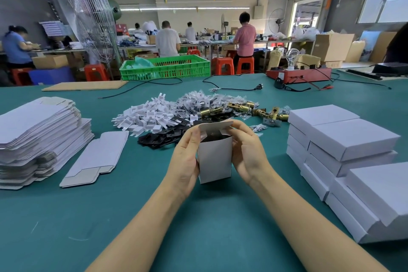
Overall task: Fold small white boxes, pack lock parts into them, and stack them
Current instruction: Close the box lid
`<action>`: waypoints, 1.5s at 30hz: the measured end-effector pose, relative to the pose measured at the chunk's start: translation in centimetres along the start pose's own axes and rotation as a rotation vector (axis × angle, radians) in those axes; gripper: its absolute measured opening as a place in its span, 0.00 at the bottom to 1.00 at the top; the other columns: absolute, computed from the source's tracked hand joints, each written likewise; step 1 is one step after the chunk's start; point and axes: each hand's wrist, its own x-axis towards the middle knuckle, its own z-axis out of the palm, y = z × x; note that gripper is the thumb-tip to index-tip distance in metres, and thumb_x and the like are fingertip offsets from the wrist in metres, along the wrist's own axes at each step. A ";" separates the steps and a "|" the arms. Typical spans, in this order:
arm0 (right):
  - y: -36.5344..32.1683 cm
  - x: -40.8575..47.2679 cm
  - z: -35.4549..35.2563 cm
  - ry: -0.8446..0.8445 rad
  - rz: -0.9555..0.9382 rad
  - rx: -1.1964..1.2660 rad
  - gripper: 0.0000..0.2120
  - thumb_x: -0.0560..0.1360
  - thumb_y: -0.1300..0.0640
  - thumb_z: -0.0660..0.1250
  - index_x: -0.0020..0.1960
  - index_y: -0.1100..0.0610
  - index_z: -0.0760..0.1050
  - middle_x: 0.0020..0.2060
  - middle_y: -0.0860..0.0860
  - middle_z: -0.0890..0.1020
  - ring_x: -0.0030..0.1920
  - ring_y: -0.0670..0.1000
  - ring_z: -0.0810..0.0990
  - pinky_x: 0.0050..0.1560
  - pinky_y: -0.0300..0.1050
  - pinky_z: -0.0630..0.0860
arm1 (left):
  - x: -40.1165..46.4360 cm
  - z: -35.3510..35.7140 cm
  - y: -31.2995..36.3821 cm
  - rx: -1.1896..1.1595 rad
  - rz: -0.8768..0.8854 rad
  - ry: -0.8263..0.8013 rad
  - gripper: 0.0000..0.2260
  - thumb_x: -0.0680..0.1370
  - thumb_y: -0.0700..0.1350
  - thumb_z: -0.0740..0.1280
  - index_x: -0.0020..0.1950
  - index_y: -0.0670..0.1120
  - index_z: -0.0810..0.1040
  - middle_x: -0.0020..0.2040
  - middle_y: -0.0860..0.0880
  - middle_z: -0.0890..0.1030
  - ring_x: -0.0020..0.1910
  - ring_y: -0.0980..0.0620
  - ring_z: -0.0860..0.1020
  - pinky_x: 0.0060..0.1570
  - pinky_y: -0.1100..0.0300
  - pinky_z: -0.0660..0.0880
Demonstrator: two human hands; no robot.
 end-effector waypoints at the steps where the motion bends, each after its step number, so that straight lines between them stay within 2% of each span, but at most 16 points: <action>1: 0.0 -0.1 -0.1 -0.001 -0.008 -0.020 0.20 0.79 0.66 0.57 0.37 0.52 0.82 0.37 0.50 0.84 0.37 0.49 0.78 0.39 0.41 0.70 | -0.1 0.0 0.0 0.013 0.012 -0.003 0.14 0.74 0.55 0.65 0.51 0.48 0.83 0.54 0.43 0.83 0.56 0.44 0.78 0.60 0.46 0.74; 4: -0.1 -0.4 -0.3 -0.023 -0.004 -0.049 0.20 0.78 0.62 0.55 0.36 0.52 0.82 0.36 0.51 0.83 0.33 0.47 0.77 0.34 0.38 0.71 | -0.3 0.3 0.3 0.029 0.023 0.005 0.14 0.72 0.57 0.69 0.48 0.48 0.82 0.52 0.41 0.82 0.54 0.40 0.76 0.58 0.43 0.72; 6: -0.2 -0.5 -0.3 -0.044 0.019 0.005 0.14 0.75 0.58 0.59 0.38 0.54 0.82 0.35 0.52 0.83 0.32 0.46 0.76 0.32 0.36 0.71 | -0.5 0.4 0.6 0.040 0.007 0.020 0.19 0.71 0.59 0.73 0.51 0.45 0.81 0.56 0.37 0.80 0.57 0.37 0.76 0.62 0.39 0.70; 8: -0.3 -0.4 -0.2 -0.055 0.038 0.019 0.09 0.70 0.53 0.64 0.40 0.55 0.81 0.37 0.54 0.81 0.34 0.48 0.75 0.36 0.39 0.70 | -0.6 0.4 0.6 0.061 0.011 0.016 0.25 0.70 0.60 0.72 0.55 0.42 0.80 0.59 0.35 0.79 0.60 0.35 0.76 0.63 0.37 0.71; 9: -0.4 -0.4 -0.2 -0.061 0.047 -0.004 0.09 0.69 0.50 0.67 0.40 0.55 0.81 0.40 0.56 0.80 0.36 0.51 0.75 0.38 0.42 0.70 | -0.5 0.3 0.5 0.068 0.019 0.005 0.23 0.69 0.60 0.72 0.54 0.43 0.81 0.57 0.37 0.81 0.57 0.38 0.78 0.60 0.41 0.74; 12: -0.4 -0.5 -0.1 -0.040 0.047 -0.025 0.13 0.64 0.48 0.73 0.42 0.57 0.80 0.48 0.62 0.77 0.45 0.58 0.70 0.42 0.47 0.65 | -0.4 0.3 0.4 0.100 0.048 -0.017 0.07 0.70 0.55 0.73 0.43 0.53 0.84 0.44 0.51 0.84 0.44 0.55 0.80 0.46 0.60 0.77; 15: -0.5 -0.6 0.0 -0.010 0.038 -0.024 0.14 0.59 0.48 0.74 0.41 0.56 0.82 0.47 0.61 0.77 0.45 0.56 0.69 0.42 0.46 0.64 | -0.5 0.1 0.3 0.167 0.078 0.003 0.03 0.70 0.52 0.71 0.42 0.56 0.83 0.42 0.56 0.82 0.41 0.60 0.79 0.42 0.65 0.74; 19: -0.3 -0.6 -0.2 -0.007 0.050 -0.037 0.06 0.64 0.56 0.70 0.40 0.54 0.83 0.43 0.59 0.77 0.43 0.55 0.68 0.40 0.45 0.64 | -0.8 0.3 -0.1 0.310 0.170 0.064 0.10 0.69 0.55 0.68 0.47 0.56 0.81 0.42 0.60 0.81 0.42 0.61 0.77 0.42 0.68 0.72; 22: -0.1 -0.5 -0.3 -0.004 0.028 -0.119 0.06 0.66 0.57 0.67 0.41 0.53 0.82 0.41 0.57 0.78 0.41 0.55 0.69 0.38 0.44 0.65 | -1.0 0.3 -0.4 0.434 0.248 0.060 0.09 0.74 0.52 0.63 0.53 0.56 0.77 0.45 0.60 0.80 0.43 0.66 0.75 0.43 0.74 0.71; 25: -0.1 -0.5 -0.5 -0.034 -0.015 -0.208 0.07 0.74 0.60 0.67 0.44 0.51 0.82 0.40 0.51 0.82 0.38 0.48 0.76 0.36 0.40 0.70 | -0.9 0.0 -0.5 0.524 0.272 0.047 0.09 0.77 0.54 0.60 0.56 0.58 0.73 0.47 0.58 0.77 0.44 0.67 0.74 0.45 0.74 0.69; 28: 0.0 -0.5 -0.9 -0.049 -0.060 -0.265 0.07 0.78 0.59 0.64 0.51 0.51 0.80 0.41 0.47 0.81 0.41 0.46 0.78 0.40 0.39 0.74 | -0.7 -0.3 -0.6 0.552 0.282 0.048 0.08 0.80 0.54 0.59 0.58 0.59 0.72 0.45 0.57 0.75 0.42 0.64 0.73 0.46 0.73 0.70; 30: 0.2 -0.6 -0.9 -0.043 -0.126 -0.368 0.07 0.79 0.57 0.64 0.52 0.48 0.79 0.42 0.47 0.80 0.44 0.46 0.77 0.43 0.41 0.74 | -0.6 -0.4 -0.7 0.571 0.294 0.057 0.07 0.83 0.50 0.59 0.58 0.61 0.72 0.47 0.56 0.76 0.44 0.62 0.74 0.46 0.70 0.70; 33: 1.0 -1.1 -0.5 -0.017 -0.286 -0.537 0.07 0.80 0.55 0.62 0.51 0.44 0.78 0.42 0.39 0.80 0.42 0.40 0.75 0.43 0.33 0.72 | -0.7 -0.3 -0.7 0.620 0.319 0.075 0.09 0.84 0.47 0.58 0.57 0.62 0.73 0.50 0.58 0.77 0.48 0.60 0.74 0.48 0.67 0.70; 36: 1.7 -1.3 0.0 0.046 -0.412 -0.595 0.08 0.81 0.57 0.61 0.51 0.45 0.77 0.43 0.38 0.80 0.41 0.40 0.75 0.43 0.31 0.70 | -0.7 -0.1 -0.4 0.621 0.349 0.085 0.11 0.84 0.47 0.58 0.55 0.64 0.74 0.45 0.63 0.77 0.43 0.63 0.73 0.45 0.70 0.69; 39: 2.0 -1.3 0.2 0.087 -0.476 -0.601 0.07 0.80 0.55 0.62 0.49 0.46 0.77 0.40 0.39 0.80 0.36 0.39 0.73 0.39 0.30 0.69 | -0.7 -0.1 -0.4 0.615 0.378 0.089 0.11 0.84 0.45 0.59 0.54 0.62 0.75 0.38 0.65 0.75 0.37 0.63 0.71 0.41 0.71 0.68; 45: 2.1 -1.3 0.2 0.135 -0.512 -0.632 0.07 0.80 0.54 0.63 0.51 0.50 0.79 0.40 0.40 0.81 0.36 0.40 0.74 0.38 0.31 0.68 | -0.7 -0.1 -0.4 0.575 0.383 0.084 0.12 0.84 0.43 0.60 0.50 0.60 0.76 0.35 0.64 0.75 0.34 0.62 0.69 0.38 0.72 0.67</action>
